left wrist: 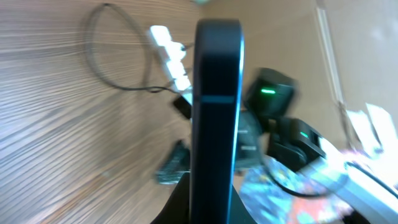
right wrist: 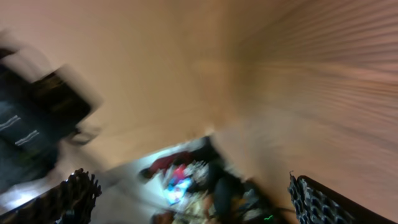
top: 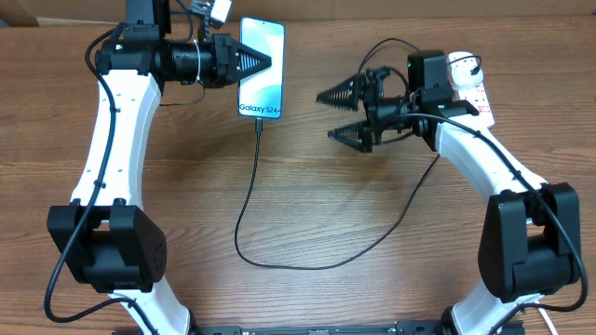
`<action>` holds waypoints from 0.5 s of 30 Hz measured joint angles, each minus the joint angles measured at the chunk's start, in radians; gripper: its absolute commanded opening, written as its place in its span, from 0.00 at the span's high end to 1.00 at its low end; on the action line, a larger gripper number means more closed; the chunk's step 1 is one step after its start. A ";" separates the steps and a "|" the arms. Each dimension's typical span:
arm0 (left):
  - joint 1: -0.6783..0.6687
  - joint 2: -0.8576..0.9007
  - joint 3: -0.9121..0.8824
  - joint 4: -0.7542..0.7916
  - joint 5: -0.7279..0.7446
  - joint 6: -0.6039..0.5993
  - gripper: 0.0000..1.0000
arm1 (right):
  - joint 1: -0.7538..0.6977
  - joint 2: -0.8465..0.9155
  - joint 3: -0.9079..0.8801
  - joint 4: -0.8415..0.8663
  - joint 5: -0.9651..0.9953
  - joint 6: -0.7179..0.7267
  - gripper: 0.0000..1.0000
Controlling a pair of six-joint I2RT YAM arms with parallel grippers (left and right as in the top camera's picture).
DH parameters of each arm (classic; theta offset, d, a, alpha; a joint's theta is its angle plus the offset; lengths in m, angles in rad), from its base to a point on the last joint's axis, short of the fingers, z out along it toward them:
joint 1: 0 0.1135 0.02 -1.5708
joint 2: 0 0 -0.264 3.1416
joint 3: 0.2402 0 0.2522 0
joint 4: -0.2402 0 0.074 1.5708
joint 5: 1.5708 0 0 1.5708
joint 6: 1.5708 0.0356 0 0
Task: Plug charger to phone and switch on socket
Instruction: 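Open the right gripper and pull it back from the plugged phone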
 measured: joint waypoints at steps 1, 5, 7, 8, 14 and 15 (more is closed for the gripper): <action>0.000 0.000 0.000 0.000 0.039 0.024 0.96 | 0.001 0.000 0.000 -0.031 0.035 -0.033 0.00; 0.000 0.000 0.000 0.000 0.156 0.088 0.96 | 0.001 0.000 0.000 -0.140 0.190 -0.146 0.00; 0.000 0.000 0.000 0.000 0.192 0.110 0.96 | 0.001 0.000 0.000 -0.173 0.255 -0.179 0.00; 0.000 0.000 0.000 0.000 0.206 0.118 0.96 | 0.001 0.000 0.000 -0.182 0.277 -0.191 0.00; -0.005 0.000 0.000 0.000 0.240 0.163 0.96 | 0.001 0.000 0.000 -0.224 0.349 -0.270 0.00; -0.006 0.000 0.000 0.000 0.241 0.168 0.96 | 0.000 0.000 0.000 -0.231 0.356 -0.280 0.00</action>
